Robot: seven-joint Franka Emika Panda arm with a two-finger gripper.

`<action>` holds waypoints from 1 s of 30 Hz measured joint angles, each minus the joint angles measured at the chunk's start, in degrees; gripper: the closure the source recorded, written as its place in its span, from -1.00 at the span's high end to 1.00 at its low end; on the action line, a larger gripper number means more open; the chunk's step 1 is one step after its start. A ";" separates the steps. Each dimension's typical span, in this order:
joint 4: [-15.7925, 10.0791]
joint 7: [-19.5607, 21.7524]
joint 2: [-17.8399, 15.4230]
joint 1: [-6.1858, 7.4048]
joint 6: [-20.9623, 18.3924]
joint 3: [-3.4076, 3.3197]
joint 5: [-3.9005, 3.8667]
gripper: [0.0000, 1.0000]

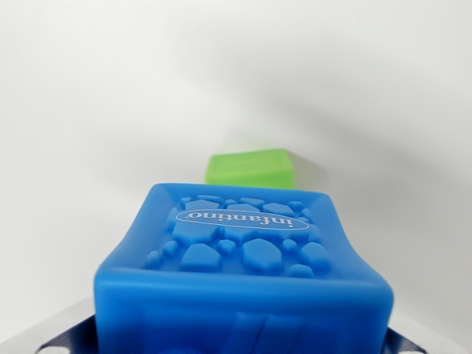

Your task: Stack cube

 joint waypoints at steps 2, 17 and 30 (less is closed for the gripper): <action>-0.46 -1.13 -0.60 0.00 -0.15 -0.22 0.00 -1.00; -3.25 -7.92 -2.65 0.00 0.51 -1.58 -0.07 -1.00; -3.67 -8.05 4.65 0.00 7.86 -1.58 -0.07 -1.00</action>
